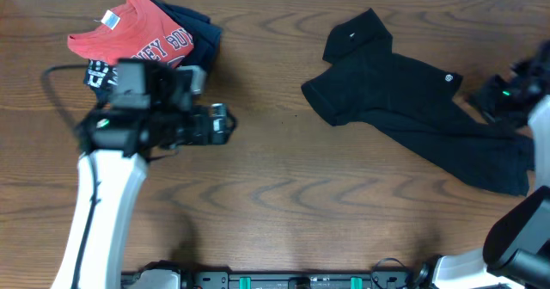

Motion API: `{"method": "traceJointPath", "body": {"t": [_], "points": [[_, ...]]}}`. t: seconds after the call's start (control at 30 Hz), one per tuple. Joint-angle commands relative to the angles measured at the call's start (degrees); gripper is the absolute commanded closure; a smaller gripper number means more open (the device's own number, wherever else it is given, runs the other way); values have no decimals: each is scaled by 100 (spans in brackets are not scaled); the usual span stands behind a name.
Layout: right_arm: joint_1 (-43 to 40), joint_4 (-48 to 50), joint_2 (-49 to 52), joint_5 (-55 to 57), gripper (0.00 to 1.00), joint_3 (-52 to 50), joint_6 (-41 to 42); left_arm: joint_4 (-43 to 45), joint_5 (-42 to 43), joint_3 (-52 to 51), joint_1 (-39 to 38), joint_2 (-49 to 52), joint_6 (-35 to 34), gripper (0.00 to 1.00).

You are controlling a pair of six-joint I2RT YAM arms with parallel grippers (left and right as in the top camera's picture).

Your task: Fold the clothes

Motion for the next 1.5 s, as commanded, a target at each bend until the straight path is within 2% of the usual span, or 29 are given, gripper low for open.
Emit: {"method": "traceJointPath", "body": {"t": [0.0,0.13,0.23,0.37,0.43,0.57,0.73,0.83,1.0,1.3,1.37,1.47], "points": [[-372,-94,76,-114,49,9,66,278,118,92,-588,544,-52,2],[-715,-205,76,-286,46,9,63,1255,116,92,-1475,1436,-612,2],[-868,-295,76,-415,46,9,63,2347,116,92,-2026,2118,-1523,1],[-874,-511,76,-439,44,9,61,3974,337,92,-2599,3038,-2907,6],[-874,-629,76,-457,43,9,61,4706,586,94,-2796,3486,-3294,8],[-868,-723,76,-457,43,9,61,5399,581,94,-2887,4094,-4120,10],[-868,-756,76,-474,43,7,44,5733,479,94,-2865,4529,-4782,12],[-868,-756,76,-474,43,7,46,5755,315,94,-2868,4704,-5047,14],[-863,-765,76,-474,43,7,46,5980,-50,94,-2868,4819,-5274,25],[-866,-807,76,-472,43,7,44,6161,-44,94,-2883,4819,-5178,71],[-866,-820,76,-472,43,7,44,6161,-42,94,-2876,4819,-4946,80],[-866,-824,76,-468,43,7,28,6133,-22,94,-2876,4817,-4371,87]]}}
